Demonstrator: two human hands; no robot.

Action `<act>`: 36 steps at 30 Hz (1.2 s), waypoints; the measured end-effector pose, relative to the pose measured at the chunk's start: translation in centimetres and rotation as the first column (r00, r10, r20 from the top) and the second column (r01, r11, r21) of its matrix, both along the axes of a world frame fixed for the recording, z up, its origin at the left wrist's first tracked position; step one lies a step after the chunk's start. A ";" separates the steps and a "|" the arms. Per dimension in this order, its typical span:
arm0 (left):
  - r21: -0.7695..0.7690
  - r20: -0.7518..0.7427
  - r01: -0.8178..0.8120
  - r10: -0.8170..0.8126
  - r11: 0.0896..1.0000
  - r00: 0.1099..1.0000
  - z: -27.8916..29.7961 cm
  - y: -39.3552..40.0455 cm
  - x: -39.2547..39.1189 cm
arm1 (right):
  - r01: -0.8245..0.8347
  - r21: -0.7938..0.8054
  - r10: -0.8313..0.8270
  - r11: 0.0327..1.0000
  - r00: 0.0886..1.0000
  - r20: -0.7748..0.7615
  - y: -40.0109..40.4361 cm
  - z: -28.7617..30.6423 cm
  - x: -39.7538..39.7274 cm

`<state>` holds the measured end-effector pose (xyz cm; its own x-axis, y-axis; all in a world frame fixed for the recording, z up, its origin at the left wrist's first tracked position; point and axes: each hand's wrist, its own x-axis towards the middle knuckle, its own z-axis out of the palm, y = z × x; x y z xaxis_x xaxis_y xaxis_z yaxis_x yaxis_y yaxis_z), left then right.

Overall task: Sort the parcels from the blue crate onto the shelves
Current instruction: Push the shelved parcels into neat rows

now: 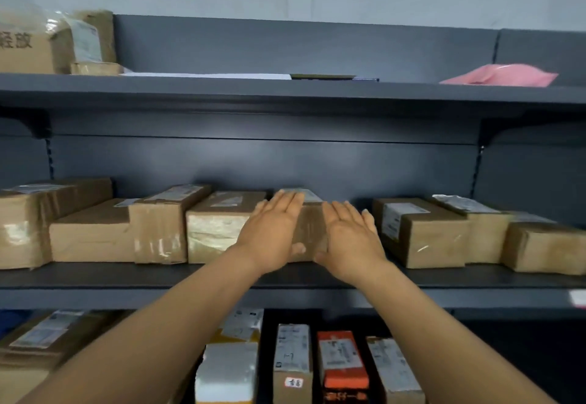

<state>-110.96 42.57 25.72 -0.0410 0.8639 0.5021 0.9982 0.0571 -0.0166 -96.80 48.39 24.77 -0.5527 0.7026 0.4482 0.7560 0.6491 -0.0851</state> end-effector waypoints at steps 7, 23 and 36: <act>-0.045 0.012 0.095 -0.094 0.994 0.995 -0.6 8.2 11.4 | 0.118 -0.024 -0.118 0.993 0.993 0.007 6.7 0.4 11.8; -0.188 -0.123 0.043 -0.067 0.981 0.990 -0.6 20.9 24.1 | 0.401 -0.271 -0.379 0.875 0.916 0.133 21.6 -0.4 32.7; -0.171 -0.046 0.000 -0.008 0.985 0.999 -0.3 20.5 21.1 | 0.183 -0.223 -0.153 0.957 0.978 0.145 23.2 0.1 29.9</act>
